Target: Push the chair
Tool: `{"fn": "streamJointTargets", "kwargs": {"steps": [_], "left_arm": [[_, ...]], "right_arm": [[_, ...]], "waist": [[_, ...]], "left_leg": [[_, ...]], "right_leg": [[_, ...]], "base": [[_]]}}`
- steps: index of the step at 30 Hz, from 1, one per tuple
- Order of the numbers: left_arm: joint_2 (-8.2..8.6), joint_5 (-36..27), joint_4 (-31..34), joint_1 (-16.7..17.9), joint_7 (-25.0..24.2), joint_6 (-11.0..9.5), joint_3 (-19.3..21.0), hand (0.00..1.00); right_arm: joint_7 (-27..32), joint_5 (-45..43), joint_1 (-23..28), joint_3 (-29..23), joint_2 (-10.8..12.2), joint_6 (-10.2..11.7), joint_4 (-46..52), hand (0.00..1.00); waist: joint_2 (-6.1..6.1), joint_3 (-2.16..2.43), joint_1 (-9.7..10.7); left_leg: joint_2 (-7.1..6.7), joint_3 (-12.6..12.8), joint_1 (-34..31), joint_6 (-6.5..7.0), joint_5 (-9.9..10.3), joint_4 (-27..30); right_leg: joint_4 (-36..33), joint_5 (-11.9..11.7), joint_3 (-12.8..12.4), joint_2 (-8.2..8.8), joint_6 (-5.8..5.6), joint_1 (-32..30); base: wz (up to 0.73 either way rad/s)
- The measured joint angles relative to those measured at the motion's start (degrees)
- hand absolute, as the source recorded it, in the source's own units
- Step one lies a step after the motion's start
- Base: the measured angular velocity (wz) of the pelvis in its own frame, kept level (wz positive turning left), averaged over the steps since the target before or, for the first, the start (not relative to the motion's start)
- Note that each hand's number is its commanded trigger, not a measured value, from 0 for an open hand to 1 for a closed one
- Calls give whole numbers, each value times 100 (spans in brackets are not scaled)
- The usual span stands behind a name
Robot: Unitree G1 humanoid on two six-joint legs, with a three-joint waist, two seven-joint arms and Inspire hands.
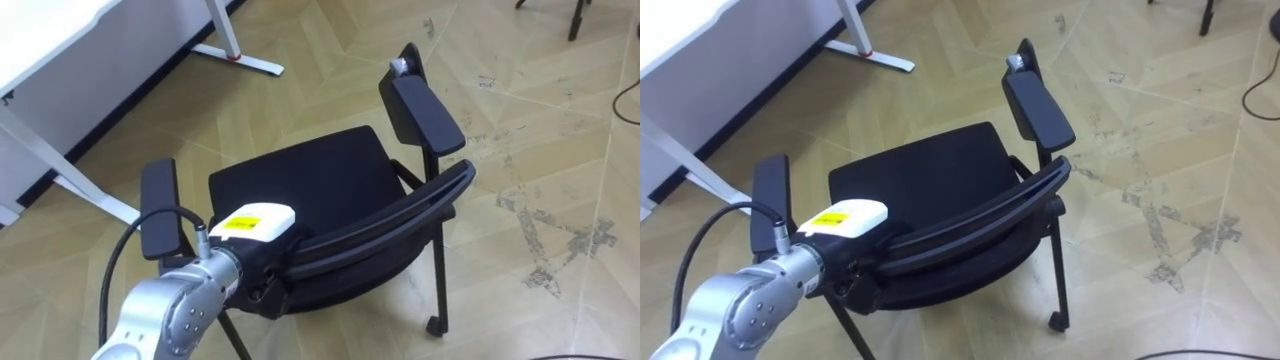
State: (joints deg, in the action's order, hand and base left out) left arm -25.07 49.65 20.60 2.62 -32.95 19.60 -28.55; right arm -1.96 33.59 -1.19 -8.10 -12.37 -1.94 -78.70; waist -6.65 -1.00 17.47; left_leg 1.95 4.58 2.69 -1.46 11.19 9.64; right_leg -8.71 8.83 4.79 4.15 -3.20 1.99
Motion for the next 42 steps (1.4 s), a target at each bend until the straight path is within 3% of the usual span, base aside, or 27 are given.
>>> {"fn": "streamJointTargets", "kwargs": {"steps": [6,7,8,13,17,24,29,35,38,42], "left_arm": [[-27,-3,-7,0,1,-29,16,100],[-28,-3,-7,-1,10,-44,25,100],[-34,-3,-18,-1,34,-92,31,100],[-184,8,-34,-1,152,-339,43,100],[-296,55,-40,-3,204,-504,128,100],[-549,51,-162,-188,289,-634,242,100],[-758,42,-172,-197,314,-779,394,100],[-964,4,-213,-279,299,-984,415,100],[-957,-6,-228,-279,257,-1083,487,100],[-950,-7,-288,-311,261,-1160,488,100]], "right_arm": [[-71,56,-1,-51,2,6,-11,0],[-65,50,-3,-99,0,19,-19,0],[-51,46,0,-183,-1,55,-61,0],[176,-52,58,-502,-57,130,-234,0],[436,-676,291,-681,-236,163,51,0],[1180,-1936,284,-776,-387,389,679,0],[1590,-3041,294,-846,-616,424,2358,0],[1883,-4545,527,-868,-779,525,4886,0],[1884,-5520,515,-865,-779,503,5805,0],[1885,-5926,402,-541,-799,501,6690,0]], "waist": [[29,-18,-29],[-1,2,-30],[32,-20,-31],[39,-15,-21],[94,-22,-51],[306,31,-80],[325,41,-188],[323,58,-222],[323,59,-298],[318,62,-379]], "left_leg": [[8,15,56,0,0,1],[8,15,47,0,0,2],[8,13,41,0,0,2],[9,12,-12,0,0,19],[6,67,-23,0,0,20],[8,176,-182,21,13,191],[10,400,-247,47,29,233],[17,481,-393,66,41,385],[17,489,-407,66,42,389],[18,491,-383,66,41,379]], "right_leg": [[-12,-1,-14,-9,3,-6],[-1,0,-17,-10,3,-10],[3,2,-13,-12,5,-13],[-24,3,-21,-14,7,-60],[-118,4,-142,-15,8,-129],[-299,1,-265,-17,4,-327],[-457,-17,-468,-17,-13,-551],[-512,-16,-462,-3,-14,-632],[-571,-16,-473,-2,-14,-681],[-610,-17,-491,-6,-13,-685]], "base": [[0],[0],[0],[-1],[-13],[-7],[-19],[0],[-1],[0]]}}
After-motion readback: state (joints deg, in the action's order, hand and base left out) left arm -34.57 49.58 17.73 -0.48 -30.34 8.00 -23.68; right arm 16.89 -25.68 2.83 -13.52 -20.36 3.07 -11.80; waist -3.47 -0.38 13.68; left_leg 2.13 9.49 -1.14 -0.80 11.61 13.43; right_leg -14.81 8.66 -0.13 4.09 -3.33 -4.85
